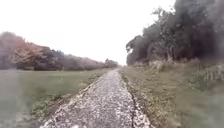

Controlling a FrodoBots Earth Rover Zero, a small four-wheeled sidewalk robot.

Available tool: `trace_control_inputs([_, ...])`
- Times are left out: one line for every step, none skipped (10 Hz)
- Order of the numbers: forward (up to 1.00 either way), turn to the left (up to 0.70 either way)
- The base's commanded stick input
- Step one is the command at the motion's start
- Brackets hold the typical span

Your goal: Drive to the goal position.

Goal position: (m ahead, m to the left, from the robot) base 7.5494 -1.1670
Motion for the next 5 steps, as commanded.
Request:
trace_control_inputs([1.00, 0.00])
trace_control_inputs([1.00, 0.01])
trace_control_inputs([1.00, 0.02])
trace_control_inputs([1.00, 0.03])
trace_control_inputs([1.00, 0.03])
